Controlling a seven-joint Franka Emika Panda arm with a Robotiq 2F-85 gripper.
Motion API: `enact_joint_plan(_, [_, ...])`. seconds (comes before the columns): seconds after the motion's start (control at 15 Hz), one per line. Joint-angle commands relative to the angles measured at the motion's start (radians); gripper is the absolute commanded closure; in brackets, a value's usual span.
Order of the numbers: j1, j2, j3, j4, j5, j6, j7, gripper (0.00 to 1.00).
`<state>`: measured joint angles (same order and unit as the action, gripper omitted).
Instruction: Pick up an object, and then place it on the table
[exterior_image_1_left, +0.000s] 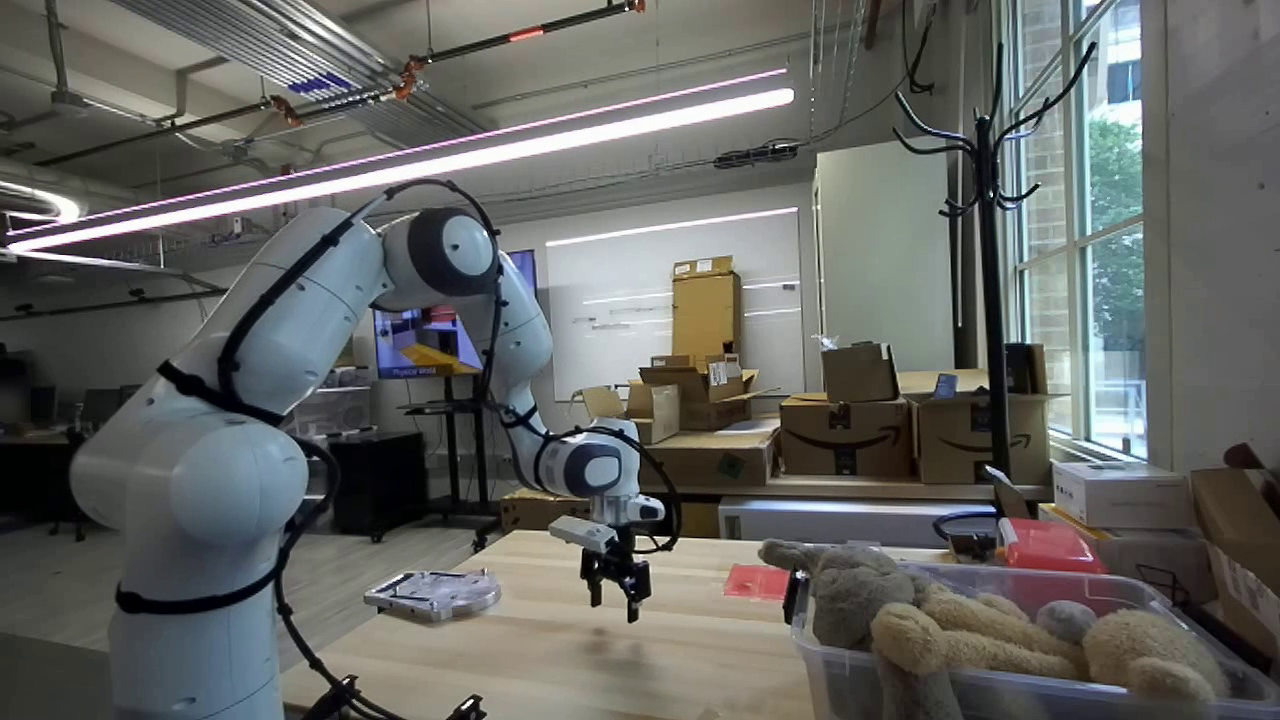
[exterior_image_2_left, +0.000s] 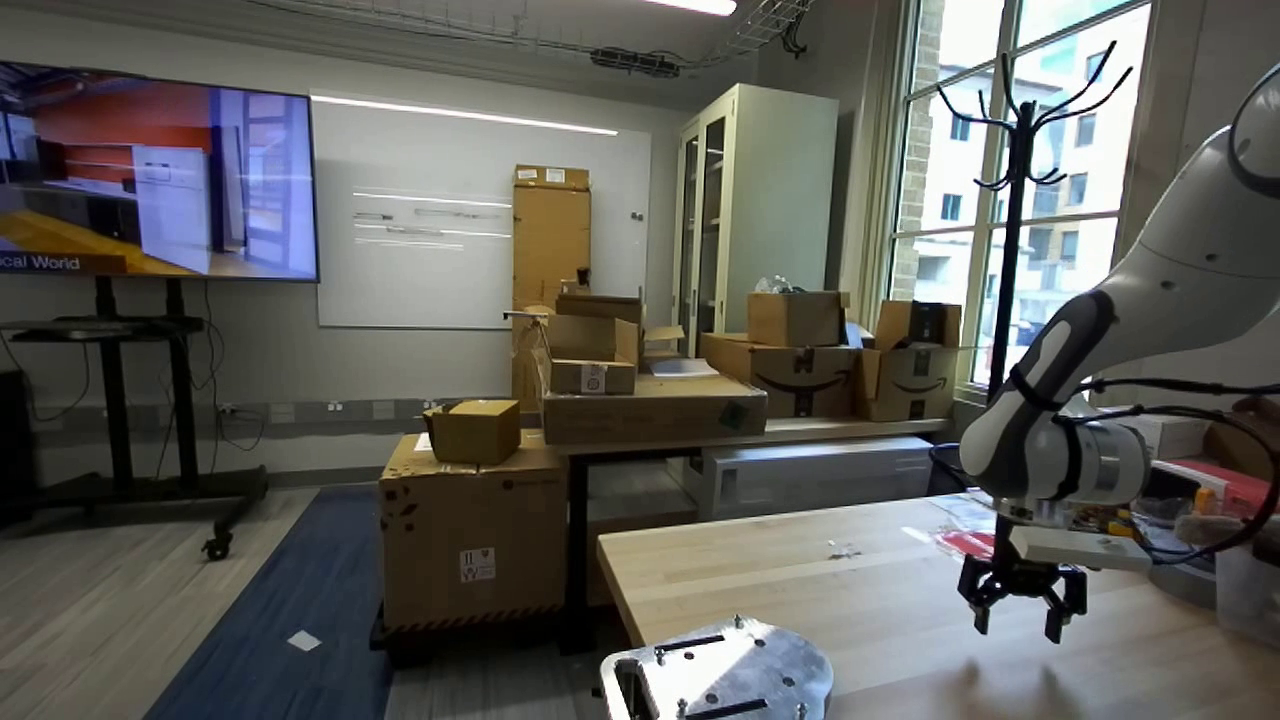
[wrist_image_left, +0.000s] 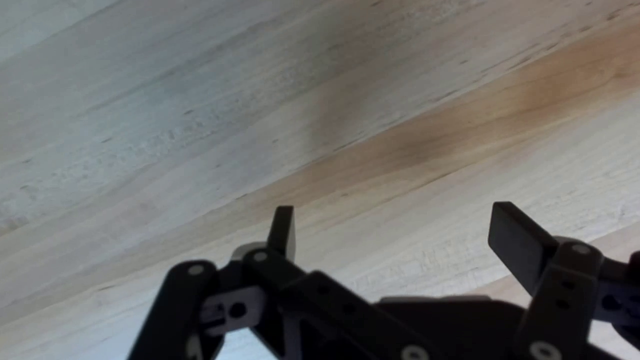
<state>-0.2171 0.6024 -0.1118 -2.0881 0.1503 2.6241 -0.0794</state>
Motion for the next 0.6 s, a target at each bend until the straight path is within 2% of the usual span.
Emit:
enact_joint_plan(0.0, [-0.039,0.041,0.029,0.054,0.011,0.008,-0.018,0.26])
enact_joint_plan(0.53, [-0.048,0.052,0.032,0.079,0.008,0.009,-0.015,0.89])
